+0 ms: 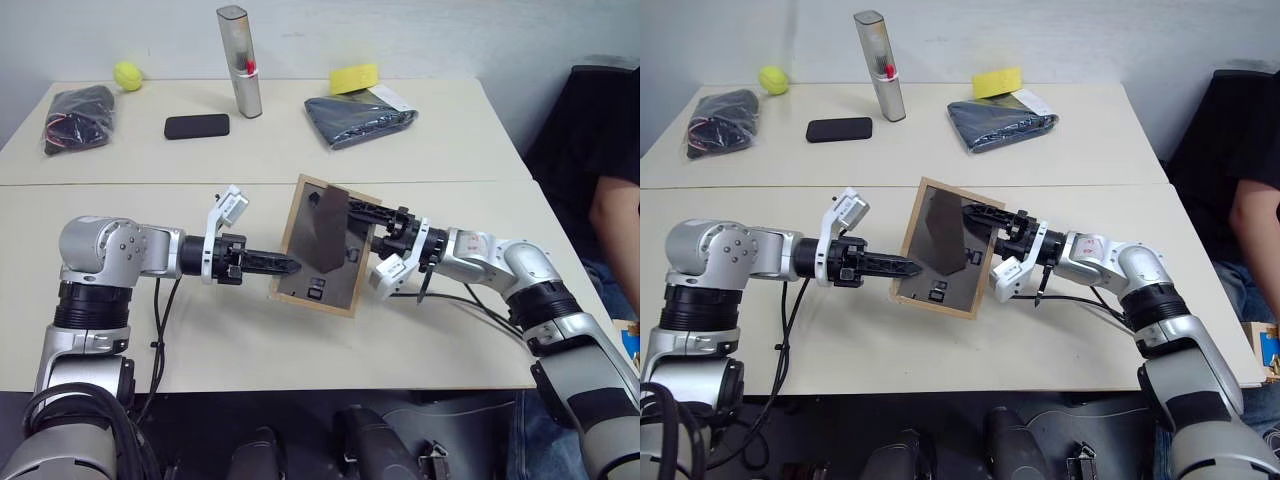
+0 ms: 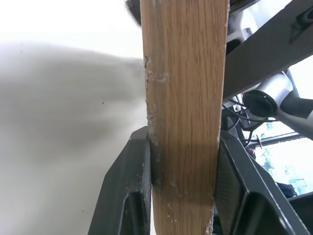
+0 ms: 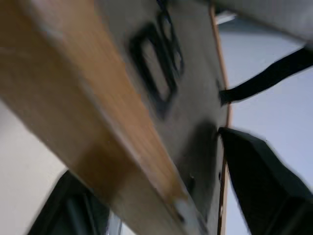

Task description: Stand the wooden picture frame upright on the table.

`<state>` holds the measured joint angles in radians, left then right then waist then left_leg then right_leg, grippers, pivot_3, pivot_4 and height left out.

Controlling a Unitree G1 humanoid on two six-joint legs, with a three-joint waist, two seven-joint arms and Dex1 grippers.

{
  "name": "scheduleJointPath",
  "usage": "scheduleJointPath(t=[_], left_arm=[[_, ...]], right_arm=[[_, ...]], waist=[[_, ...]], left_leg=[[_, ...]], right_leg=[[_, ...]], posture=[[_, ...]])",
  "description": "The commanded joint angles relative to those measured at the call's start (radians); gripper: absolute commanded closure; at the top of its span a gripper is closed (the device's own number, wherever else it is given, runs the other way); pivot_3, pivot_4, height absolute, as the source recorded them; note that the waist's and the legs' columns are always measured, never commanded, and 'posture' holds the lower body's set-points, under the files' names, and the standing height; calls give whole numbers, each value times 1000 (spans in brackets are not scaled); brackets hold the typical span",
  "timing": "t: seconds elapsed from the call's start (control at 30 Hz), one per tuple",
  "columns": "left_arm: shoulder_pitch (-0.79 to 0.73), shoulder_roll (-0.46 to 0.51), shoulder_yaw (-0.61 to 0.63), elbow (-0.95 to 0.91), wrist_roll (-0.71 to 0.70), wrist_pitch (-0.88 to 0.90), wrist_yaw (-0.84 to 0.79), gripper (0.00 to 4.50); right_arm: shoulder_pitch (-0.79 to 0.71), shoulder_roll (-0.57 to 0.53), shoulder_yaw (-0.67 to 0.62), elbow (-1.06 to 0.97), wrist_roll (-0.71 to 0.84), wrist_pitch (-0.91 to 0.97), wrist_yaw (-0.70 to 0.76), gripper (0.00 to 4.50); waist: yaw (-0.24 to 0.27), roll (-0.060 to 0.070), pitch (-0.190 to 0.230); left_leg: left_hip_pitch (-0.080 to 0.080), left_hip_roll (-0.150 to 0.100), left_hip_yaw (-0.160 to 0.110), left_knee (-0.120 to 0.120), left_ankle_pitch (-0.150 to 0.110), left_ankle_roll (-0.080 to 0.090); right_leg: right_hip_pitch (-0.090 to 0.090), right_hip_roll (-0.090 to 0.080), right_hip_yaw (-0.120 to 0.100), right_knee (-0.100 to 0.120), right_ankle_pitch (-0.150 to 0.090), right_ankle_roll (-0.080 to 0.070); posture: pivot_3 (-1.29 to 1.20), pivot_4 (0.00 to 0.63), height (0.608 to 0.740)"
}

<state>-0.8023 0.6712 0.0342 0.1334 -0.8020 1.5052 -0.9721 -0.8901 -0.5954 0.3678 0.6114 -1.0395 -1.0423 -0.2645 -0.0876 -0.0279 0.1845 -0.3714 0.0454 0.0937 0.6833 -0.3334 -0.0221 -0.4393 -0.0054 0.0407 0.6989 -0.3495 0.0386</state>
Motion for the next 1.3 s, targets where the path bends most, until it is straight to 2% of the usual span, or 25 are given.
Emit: scheduleJointPath(t=[0.03,0.07,0.17,0.23,0.3,0.37,0.43,0.47,0.5,0.53,0.57,0.6,0.63,0.73,0.83,1.0,1.17,1.2,1.3], left_arm=[[5,49,32,-58,-29,-7,-16,2264],[12,68,45,-64,-36,2,-19,1930],[42,147,103,-97,-61,22,-23,1205],[116,251,190,-159,-83,9,-47,595],[183,313,285,-224,-114,-4,-59,30],[236,334,357,-281,-143,-12,-54,0],[323,325,501,-393,-182,-29,-36,0],[392,318,565,-482,-185,-64,-33,0],[456,287,623,-565,-201,-78,-8,0],[506,244,663,-633,-217,-95,26,0],[543,209,686,-679,-229,-110,56,0],[570,181,694,-707,-234,-130,82,0],[592,160,691,-730,-230,-155,105,0],[642,128,665,-769,-212,-223,157,0],[661,120,656,-777,-242,-261,191,0],[668,151,651,-763,-281,-307,214,0],[665,197,649,-726,-303,-334,211,0],[666,204,647,-721,-307,-340,212,0],[667,232,644,-693,-319,-353,199,0]], right_arm=[[-66,6,45,52,-46,12,-109,2310],[-78,5,55,66,-49,14,-125,2651],[-108,2,84,115,-42,4,-154,3257],[-129,4,98,157,-16,-19,-145,3250],[-143,6,103,187,10,-38,-128,3250],[-152,2,107,207,30,-60,-115,3250],[-166,17,103,273,141,-118,-3,3250],[-165,36,90,317,264,-140,104,3250],[-117,74,75,277,564,-46,381,3250],[-53,113,46,169,873,151,669,3250],[-4,138,22,70,1110,323,891,3250],[34,152,-4,-31,1275,502,1042,3250],[55,154,-27,-108,1368,647,1122,3250],[89,144,-69,-263,1526,1019,1230,3250],[105,142,-96,-337,1614,1319,1251,3250],[137,171,-121,-348,1651,1592,1258,3250],[170,199,-143,-350,1628,1678,1256,3250],[172,202,-145,-355,1623,1684,1258,2502],[193,188,-137,-396,1619,1718,1291,1568]], waist=[[0,0,0],[-1,0,0],[-9,0,0],[-21,0,0],[-30,0,0],[-30,-1,0],[-29,-1,0],[-30,-1,1],[-32,-1,1],[-33,-2,1],[-32,-2,1],[-29,-2,1],[-24,-2,1],[-5,-1,1],[7,-2,1],[15,-2,1],[7,-2,1],[6,-2,1],[5,-2,1]], left_leg=[[0,0,0,0,0,0],[0,0,0,0,0,0],[0,0,0,0,0,0],[0,0,0,-1,0,-1],[0,0,1,-2,0,-1],[0,0,0,-2,0,-1],[0,0,0,-1,0,0],[1,0,0,-1,0,0],[1,0,0,-1,0,0],[2,0,0,-1,0,0],[4,1,-1,-2,0,0],[7,2,-3,-2,0,0],[8,3,-4,-1,-1,1],[4,1,-10,2,-1,2],[4,1,-12,1,-1,2],[1,0,-14,0,-2,2],[1,0,-14,0,-2,2],[2,0,-14,0,-1,2],[2,0,-14,-1,-1,2]], right_leg=[[0,0,0,0,0,0],[0,0,0,0,0,0],[0,0,1,0,0,0],[0,0,1,0,0,0],[-1,1,2,0,0,0],[-1,1,2,0,0,0],[-1,1,2,0,0,0],[-1,1,2,0,0,0],[0,1,2,0,0,0],[1,1,2,-1,0,0],[4,1,1,-2,0,0],[10,2,-1,-4,0,0],[12,1,-2,-3,0,0],[12,-1,-7,-3,0,0],[12,-2,-9,-4,0,0],[12,-2,-11,-8,0,0],[11,-2,-11,-8,0,0],[11,-2,-11,-8,0,0],[11,-2,-11,-8,0,0]], posture=[[0,150,740],[0,150,740],[0,150,740],[0,150,740],[0,150,740],[0,150,740],[0,150,740],[0,150,740],[0,150,740],[0,150,740],[0,150,740],[0,150,740],[0,150,740],[0,150,740],[0,150,740],[0,150,740],[0,150,740],[0,150,740],[0,150,740]])
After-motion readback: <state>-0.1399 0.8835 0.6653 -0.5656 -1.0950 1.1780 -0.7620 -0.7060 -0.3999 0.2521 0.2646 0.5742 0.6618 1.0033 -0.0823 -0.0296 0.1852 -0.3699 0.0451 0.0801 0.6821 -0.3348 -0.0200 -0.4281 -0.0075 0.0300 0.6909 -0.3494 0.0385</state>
